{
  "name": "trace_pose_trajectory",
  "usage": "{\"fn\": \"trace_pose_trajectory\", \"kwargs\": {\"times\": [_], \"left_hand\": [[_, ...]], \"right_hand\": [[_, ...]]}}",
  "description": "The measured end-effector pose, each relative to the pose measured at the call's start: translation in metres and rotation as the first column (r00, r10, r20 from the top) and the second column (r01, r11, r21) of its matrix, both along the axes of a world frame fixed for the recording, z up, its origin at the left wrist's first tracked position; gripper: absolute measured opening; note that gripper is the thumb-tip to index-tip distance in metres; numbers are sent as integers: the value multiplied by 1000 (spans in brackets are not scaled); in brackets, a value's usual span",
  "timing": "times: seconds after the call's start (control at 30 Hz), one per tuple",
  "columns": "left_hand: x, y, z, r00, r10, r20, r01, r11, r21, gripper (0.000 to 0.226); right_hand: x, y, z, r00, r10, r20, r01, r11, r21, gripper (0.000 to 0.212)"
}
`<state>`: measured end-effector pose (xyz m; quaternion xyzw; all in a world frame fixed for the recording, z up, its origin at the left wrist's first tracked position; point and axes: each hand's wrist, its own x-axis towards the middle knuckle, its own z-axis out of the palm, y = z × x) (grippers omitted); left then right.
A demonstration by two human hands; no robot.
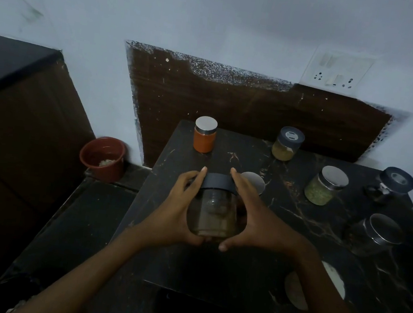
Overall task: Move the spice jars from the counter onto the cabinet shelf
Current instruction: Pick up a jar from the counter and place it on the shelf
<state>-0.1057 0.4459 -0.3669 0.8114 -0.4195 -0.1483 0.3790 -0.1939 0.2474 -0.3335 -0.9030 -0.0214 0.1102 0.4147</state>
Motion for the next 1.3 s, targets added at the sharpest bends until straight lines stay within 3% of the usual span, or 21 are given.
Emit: {"fn": "trace_pose_trajectory", "kwargs": {"times": [0.17,0.37,0.53,0.67,0.83,1.1,1.3], "left_hand": [[1,0,3,998,-19,-63,18,1000,-24,133],[1,-6,13,997,-38,64,37,999,22,121],[1,-3,13,999,-35,11,35,999,-31,118],[1,-3,14,996,-61,-64,59,998,-30,124],[-2,-8,16,991,-77,112,70,996,59,125],[2,0,21,998,-29,-52,26,998,-62,118],[4,1,22,995,-89,46,86,994,67,123]], "right_hand": [[-2,2,-2,998,-58,16,58,997,53,129],[-1,8,0,994,-75,85,73,997,22,127],[-5,-2,2,1000,-5,-4,5,998,64,134],[-7,0,0,997,-72,9,71,993,92,131],[-4,8,-1,993,-84,81,81,996,38,129],[-4,-1,5,998,-68,1,67,984,167,131],[-3,5,7,995,-88,48,85,993,77,127]]}}
